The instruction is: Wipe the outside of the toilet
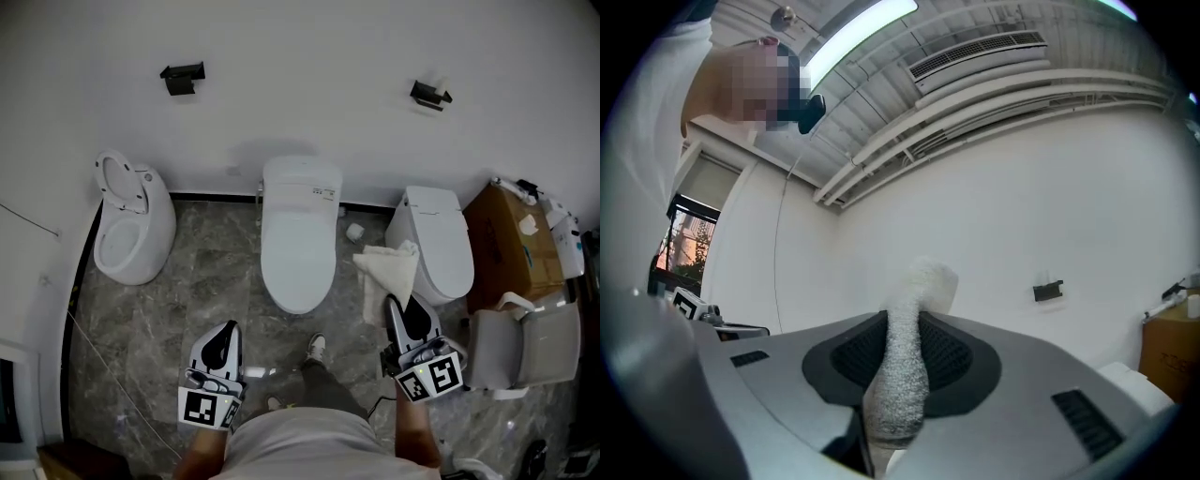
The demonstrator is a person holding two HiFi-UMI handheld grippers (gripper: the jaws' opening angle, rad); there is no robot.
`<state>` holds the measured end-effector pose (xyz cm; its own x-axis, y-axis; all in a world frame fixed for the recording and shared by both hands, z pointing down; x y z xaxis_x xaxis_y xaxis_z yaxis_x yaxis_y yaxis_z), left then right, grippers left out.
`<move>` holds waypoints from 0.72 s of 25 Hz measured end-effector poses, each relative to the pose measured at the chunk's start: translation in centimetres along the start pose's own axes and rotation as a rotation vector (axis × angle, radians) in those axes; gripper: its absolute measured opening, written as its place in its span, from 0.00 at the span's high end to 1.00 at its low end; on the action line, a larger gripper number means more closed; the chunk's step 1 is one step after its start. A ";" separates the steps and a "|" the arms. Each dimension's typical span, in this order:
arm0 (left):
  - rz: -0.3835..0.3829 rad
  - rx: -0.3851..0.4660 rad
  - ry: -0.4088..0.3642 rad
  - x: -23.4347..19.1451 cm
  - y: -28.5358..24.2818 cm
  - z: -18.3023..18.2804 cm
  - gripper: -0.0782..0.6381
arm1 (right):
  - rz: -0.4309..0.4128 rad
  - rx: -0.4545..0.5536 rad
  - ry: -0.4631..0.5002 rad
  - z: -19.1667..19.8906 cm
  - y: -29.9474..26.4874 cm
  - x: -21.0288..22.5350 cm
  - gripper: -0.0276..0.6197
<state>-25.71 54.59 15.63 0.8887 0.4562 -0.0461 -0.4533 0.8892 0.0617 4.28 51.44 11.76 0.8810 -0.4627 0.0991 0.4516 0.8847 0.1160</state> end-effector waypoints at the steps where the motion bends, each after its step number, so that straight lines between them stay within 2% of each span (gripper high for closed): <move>1: -0.006 -0.004 0.003 -0.3 -1.6 0.1 0.87 | -0.009 -0.001 -0.003 0.1 -1.4 1.1 0.78; 10: 0.002 -0.005 -0.021 -0.8 -18.6 -0.6 0.87 | -0.062 -0.003 -0.018 0.0 -13.8 13.4 0.78; 18: -0.007 -0.057 -0.008 0.5 -28.1 0.8 0.87 | -0.116 -0.060 -0.088 2.5 -19.6 20.9 0.78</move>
<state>-12.48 29.85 14.64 0.8925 0.4495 -0.0379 -0.4497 0.8932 0.0040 13.52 24.28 14.04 0.8076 -0.5633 0.1748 0.5599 0.8253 0.0731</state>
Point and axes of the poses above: the fingertips, and each gripper's own axes: y backward along the fingers, x to its right, z out of its underside, the point moved 3 cm from there along y, backward along the fingers, and after that the axes turned 1 degree about z, right-handed, at the moved point
